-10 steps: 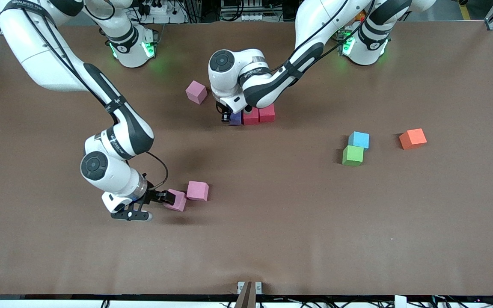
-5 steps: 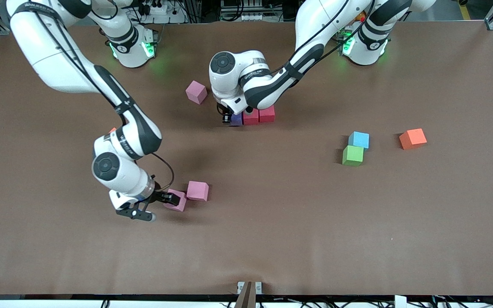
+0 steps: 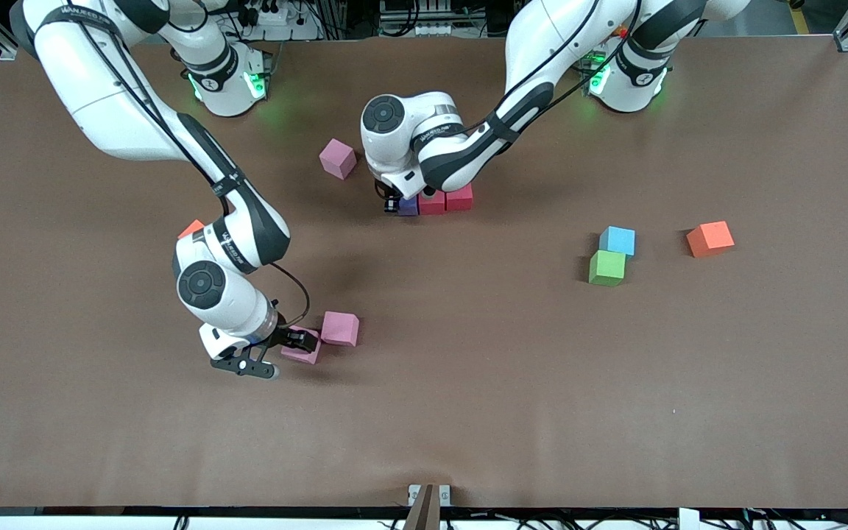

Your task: Form number 2 with 11 blocks

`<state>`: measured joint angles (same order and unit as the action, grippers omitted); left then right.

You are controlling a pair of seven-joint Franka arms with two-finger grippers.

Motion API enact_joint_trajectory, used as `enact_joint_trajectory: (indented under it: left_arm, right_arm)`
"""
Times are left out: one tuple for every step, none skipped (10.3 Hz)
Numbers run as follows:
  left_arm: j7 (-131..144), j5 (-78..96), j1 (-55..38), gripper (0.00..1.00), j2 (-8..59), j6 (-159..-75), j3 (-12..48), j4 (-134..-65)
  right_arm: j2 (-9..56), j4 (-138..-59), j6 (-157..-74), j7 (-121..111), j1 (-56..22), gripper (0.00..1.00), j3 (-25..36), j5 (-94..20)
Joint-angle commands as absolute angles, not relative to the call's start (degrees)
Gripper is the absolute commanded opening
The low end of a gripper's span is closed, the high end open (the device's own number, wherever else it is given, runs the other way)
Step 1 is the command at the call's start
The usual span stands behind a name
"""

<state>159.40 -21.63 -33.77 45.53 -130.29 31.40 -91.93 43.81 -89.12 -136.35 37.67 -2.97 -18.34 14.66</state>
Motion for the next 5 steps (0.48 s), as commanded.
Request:
enact_joint_trajectory:
  left_arm:
    - [171.2,-23.7,-34.5,0.24,45.5,-131.0,31.6,-92.3]
    - [171.2,-23.7,-34.5,0.24,45.6,-131.0,31.6,-92.5]
    - [171.2,-23.7,-34.6,0.24,45.6,-131.0,31.6,-92.5]
    - [171.2,-23.7,-34.7,0.25,45.6,-131.0,31.6,-92.6]
    - [171.2,-23.7,-34.8,0.25,45.6,-131.0,31.6,-92.6]
  right_arm:
    - [45.4,-87.5,-137.6,38.9,-4.9,1.0,-16.9,14.5]
    - [45.5,-87.5,-137.7,39.1,-5.1,1.0,-16.9,14.5]
    - [45.5,-87.5,-137.7,39.1,-5.4,1.0,-16.9,14.5]
    - [45.5,-87.5,-137.8,39.0,-5.4,1.0,-16.9,14.7]
    - [45.5,-87.5,-137.7,39.0,-5.5,1.0,-16.8,14.7]
